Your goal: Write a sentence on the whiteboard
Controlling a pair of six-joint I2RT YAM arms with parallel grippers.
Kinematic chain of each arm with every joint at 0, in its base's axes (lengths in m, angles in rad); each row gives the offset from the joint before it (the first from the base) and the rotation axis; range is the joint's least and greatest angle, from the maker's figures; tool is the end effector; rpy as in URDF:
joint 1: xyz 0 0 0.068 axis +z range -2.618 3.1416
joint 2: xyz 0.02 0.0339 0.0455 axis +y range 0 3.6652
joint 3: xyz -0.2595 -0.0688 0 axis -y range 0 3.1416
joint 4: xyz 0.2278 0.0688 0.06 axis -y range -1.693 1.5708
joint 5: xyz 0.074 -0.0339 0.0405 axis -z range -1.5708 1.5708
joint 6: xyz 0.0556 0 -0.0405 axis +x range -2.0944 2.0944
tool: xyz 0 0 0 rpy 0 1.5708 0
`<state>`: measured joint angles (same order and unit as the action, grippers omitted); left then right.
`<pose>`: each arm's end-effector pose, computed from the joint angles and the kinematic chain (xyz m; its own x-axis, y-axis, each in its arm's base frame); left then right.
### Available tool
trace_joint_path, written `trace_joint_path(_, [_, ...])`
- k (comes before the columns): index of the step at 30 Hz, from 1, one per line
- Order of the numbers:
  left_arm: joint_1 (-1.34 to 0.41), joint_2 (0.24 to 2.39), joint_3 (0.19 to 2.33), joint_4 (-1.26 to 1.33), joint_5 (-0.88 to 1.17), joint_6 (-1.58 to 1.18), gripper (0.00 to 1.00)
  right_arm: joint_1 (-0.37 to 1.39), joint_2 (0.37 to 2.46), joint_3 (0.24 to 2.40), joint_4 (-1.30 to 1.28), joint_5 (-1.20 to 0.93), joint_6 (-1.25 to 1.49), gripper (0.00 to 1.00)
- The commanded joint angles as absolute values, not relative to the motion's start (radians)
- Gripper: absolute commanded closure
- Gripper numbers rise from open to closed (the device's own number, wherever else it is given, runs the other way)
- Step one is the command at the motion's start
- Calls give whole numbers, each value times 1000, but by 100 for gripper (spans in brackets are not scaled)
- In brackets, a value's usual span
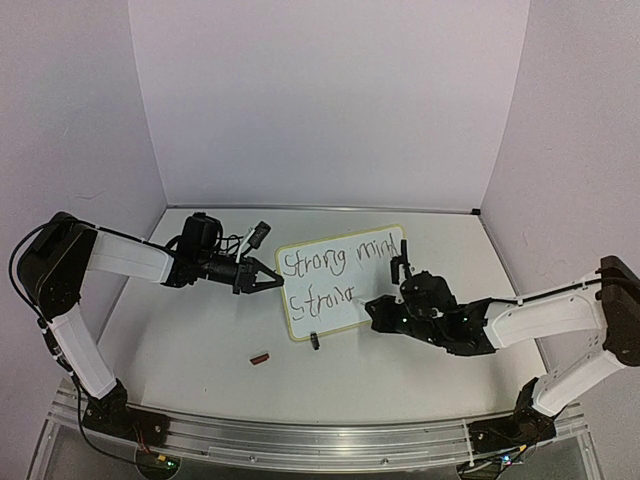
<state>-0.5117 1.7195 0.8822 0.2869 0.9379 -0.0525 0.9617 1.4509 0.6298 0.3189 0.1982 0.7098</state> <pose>0.2803 -0.2088 0.1852 -0.5020 0.2464 -0.8290 0.8637 0.1924 -0.4659 0.1810 0.2404 0.1834 -0.6686 0.1583 -0.7266 -0.3555 0.7901 0.4993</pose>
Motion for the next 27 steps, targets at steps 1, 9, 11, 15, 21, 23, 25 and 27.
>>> trace_joint_path(1, [-521, 1706, 868, 245, 910, -8, 100, 976, 1464, 617, 289, 222, 734, 100])
trace_joint_path(9, [-522, 1704, 868, 247, 910, -8, 100, 1000, 1475, 617, 272, 238, 751, 100])
trace_joint_path(11, [-522, 1704, 867, 247, 912, -8, 100, 1005, 1480, 620, 272, 238, 753, 100])
trace_joint_path(15, [-522, 1703, 868, 247, 912, -9, 100, 1015, 1496, 633, 272, 238, 754, 100])
trace_joint_path(21, [-522, 1704, 867, 247, 911, -9, 100, 1025, 1500, 655, 277, 244, 747, 100])
trace_joint_path(23, [-522, 1705, 868, 247, 911, -9, 100, 1027, 1497, 664, 282, 243, 743, 100])
trace_joint_path(25, [-522, 1707, 870, 248, 913, -9, 100, 1027, 1493, 674, 288, 245, 734, 100])
trace_joint_path(27, [-522, 1706, 868, 248, 913, -9, 100, 1028, 1487, 686, 294, 250, 723, 100])
